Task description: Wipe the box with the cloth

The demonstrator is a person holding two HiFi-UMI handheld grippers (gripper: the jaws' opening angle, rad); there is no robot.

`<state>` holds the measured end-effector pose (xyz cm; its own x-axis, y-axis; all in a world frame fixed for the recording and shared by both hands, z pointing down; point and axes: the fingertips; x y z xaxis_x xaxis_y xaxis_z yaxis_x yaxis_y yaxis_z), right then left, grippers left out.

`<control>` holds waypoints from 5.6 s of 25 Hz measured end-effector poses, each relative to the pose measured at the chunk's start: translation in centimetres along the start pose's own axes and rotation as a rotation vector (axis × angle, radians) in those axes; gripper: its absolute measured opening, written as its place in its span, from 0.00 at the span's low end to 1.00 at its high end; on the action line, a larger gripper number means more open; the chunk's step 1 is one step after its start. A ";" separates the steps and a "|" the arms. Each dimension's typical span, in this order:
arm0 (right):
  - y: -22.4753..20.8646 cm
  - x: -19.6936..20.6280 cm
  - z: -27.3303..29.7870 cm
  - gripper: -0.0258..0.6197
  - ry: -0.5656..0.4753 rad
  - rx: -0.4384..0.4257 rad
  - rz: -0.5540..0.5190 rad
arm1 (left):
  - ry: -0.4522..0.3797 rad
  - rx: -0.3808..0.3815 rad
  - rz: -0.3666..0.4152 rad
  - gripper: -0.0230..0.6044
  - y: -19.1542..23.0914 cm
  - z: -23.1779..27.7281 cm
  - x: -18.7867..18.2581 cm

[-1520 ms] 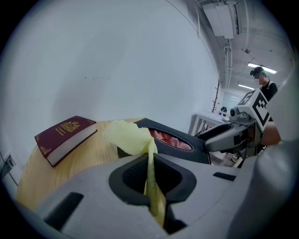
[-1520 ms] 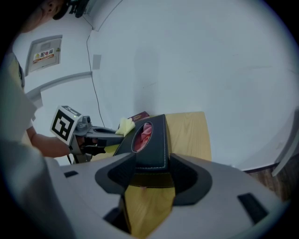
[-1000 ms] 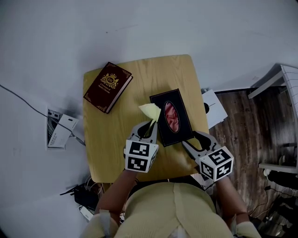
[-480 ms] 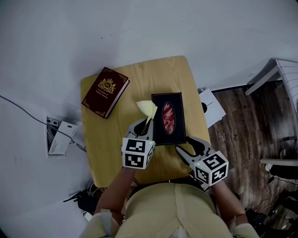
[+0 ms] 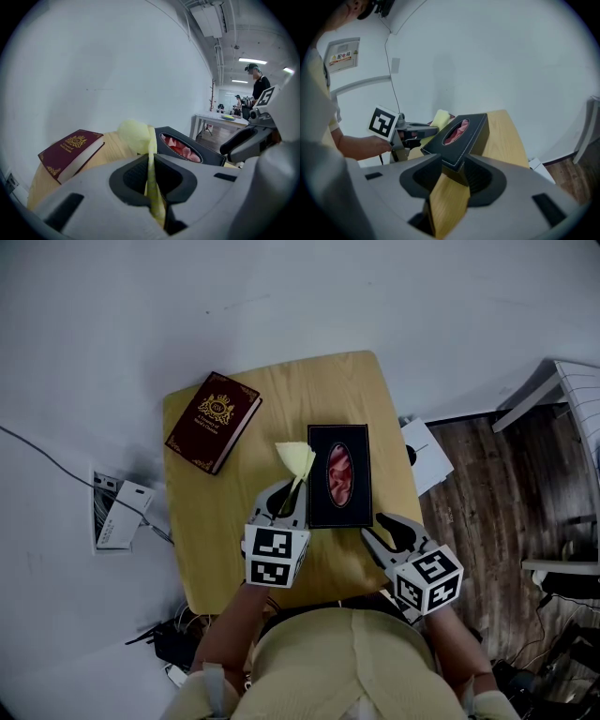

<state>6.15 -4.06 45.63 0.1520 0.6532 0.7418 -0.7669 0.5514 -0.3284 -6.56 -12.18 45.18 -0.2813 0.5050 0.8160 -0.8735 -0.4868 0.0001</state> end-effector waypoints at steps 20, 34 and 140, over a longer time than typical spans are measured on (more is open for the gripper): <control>0.7 1.8 -1.8 0.11 -0.062 0.067 0.077 | 0.162 0.036 -0.068 0.08 -4.1 -5.8 10.2; 0.3 2.4 -2.7 0.11 -0.067 0.076 0.100 | 0.235 0.212 0.013 0.08 -9.8 -2.0 10.9; 5.6 1.1 2.6 0.21 0.105 -0.213 -0.042 | 0.024 -0.082 -0.092 0.08 0.4 -5.6 3.2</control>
<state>0.43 -1.59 46.14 0.2532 0.6715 0.6964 -0.6112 0.6690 -0.4229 -10.08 -6.72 44.57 -0.2068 0.5626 0.8005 -0.9256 -0.3777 0.0263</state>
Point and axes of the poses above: the fingertips, and each gripper's own axes: z forward along the fingers, y to its left, x out of its underside, and after that the axes turned 6 degrees about y, right-handed
